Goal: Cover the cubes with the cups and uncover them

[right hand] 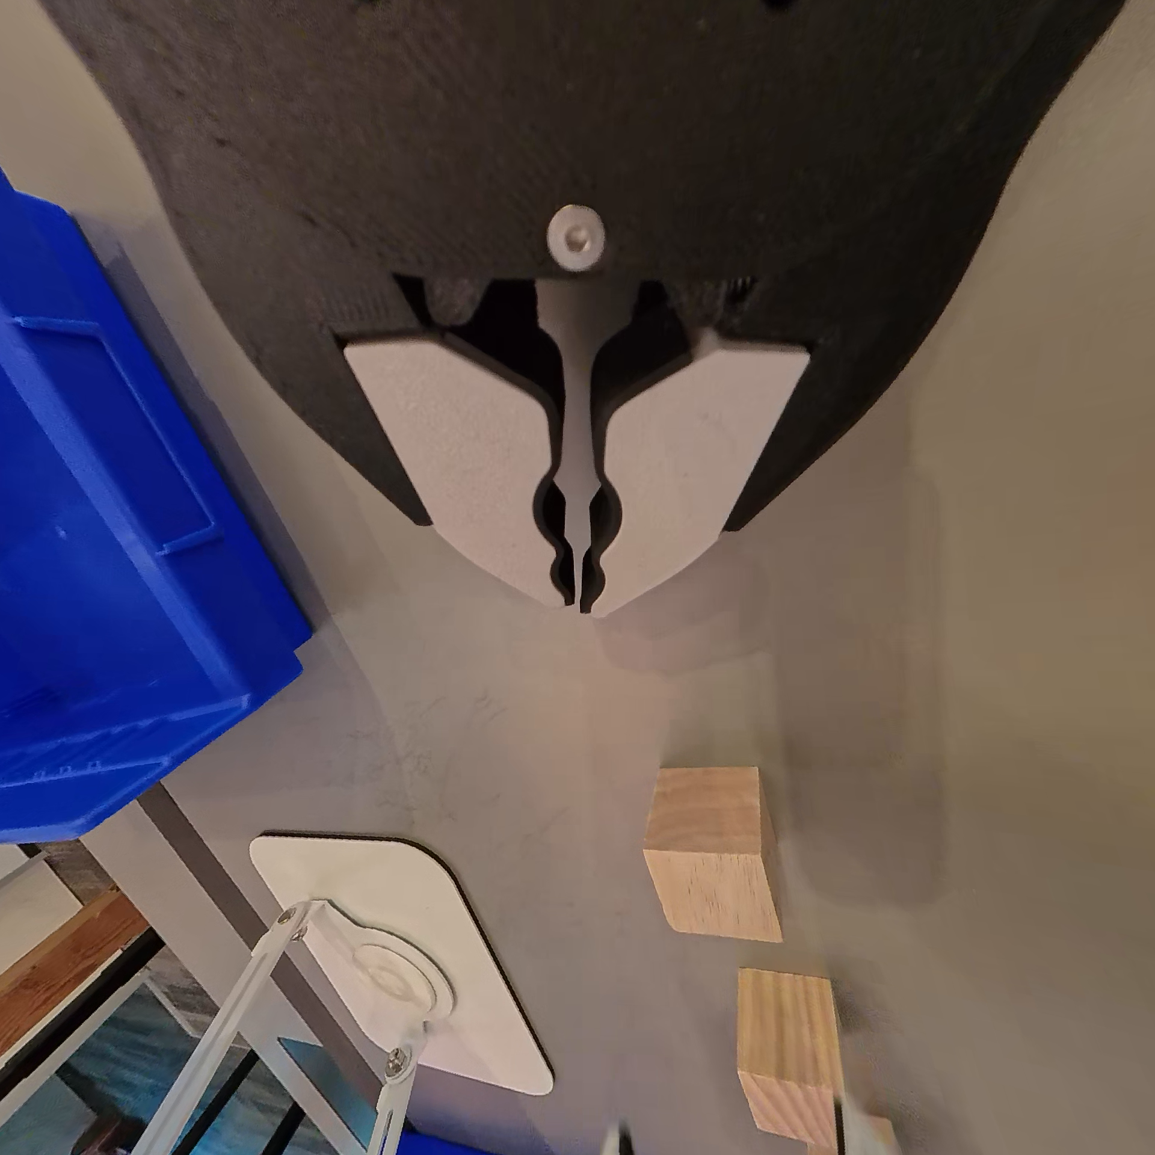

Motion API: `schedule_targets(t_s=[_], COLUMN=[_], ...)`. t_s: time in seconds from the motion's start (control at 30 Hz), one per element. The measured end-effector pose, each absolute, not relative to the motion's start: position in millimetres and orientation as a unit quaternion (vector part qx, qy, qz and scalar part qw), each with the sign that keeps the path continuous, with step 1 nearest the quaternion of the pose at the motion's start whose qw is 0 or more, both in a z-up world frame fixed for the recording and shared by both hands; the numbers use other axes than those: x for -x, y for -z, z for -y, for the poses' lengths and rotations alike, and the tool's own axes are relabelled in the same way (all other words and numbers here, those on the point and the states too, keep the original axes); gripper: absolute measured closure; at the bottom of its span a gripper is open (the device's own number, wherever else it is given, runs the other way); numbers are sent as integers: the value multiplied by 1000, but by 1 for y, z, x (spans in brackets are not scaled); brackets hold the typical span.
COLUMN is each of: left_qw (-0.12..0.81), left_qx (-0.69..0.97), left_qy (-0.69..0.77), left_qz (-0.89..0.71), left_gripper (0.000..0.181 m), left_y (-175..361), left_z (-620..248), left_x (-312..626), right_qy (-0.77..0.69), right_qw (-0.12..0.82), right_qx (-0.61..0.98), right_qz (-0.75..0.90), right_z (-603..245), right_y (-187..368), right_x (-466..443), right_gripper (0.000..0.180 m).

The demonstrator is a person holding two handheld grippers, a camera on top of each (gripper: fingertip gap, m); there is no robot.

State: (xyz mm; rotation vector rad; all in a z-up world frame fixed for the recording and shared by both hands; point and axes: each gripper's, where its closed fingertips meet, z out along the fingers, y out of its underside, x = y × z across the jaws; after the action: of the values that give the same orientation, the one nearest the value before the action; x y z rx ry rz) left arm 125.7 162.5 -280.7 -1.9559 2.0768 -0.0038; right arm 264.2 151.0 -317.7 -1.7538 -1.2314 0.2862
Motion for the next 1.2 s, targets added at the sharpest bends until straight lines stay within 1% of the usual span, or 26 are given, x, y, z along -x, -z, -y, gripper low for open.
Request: schedule_targets(t_s=[0.17,0.33,0.47,0.57,0.63,0.73,0.97,1.2], left_qw=[216,255,284,287,271,235,189,173], left_qx=[691,710,702,705,710,713,726,727], left_qy=[-10,-79,-122,-119,-117,-121,-99,-53], left_qz=[-689,-652,-641,-637,-640,-649,-654,-662], left_gripper=[131,130,131,132,134,127,123,117], left_y=[228,192,178,185,200,230,284,309], left_z=[-198,-268,-323,-352,-368,-388,-425,-446], left_x=[-55,48,119,153,171,190,205,208], right_qy=[-115,-114,-107,-102,-100,-95,-86,-83], right_qw=[468,470,471,471,471,471,472,470], right_qx=[717,718,719,720,722,723,727,733], right_qz=[503,502,501,499,497,496,490,485], right_z=[-151,-152,-153,-154,-155,-156,-159,-162], right_y=[319,318,319,319,319,320,321,321], right_x=[-264,-264,-265,-266,-267,-269,-273,-276], right_gripper=[178,178,178,178,178,178,178,178])
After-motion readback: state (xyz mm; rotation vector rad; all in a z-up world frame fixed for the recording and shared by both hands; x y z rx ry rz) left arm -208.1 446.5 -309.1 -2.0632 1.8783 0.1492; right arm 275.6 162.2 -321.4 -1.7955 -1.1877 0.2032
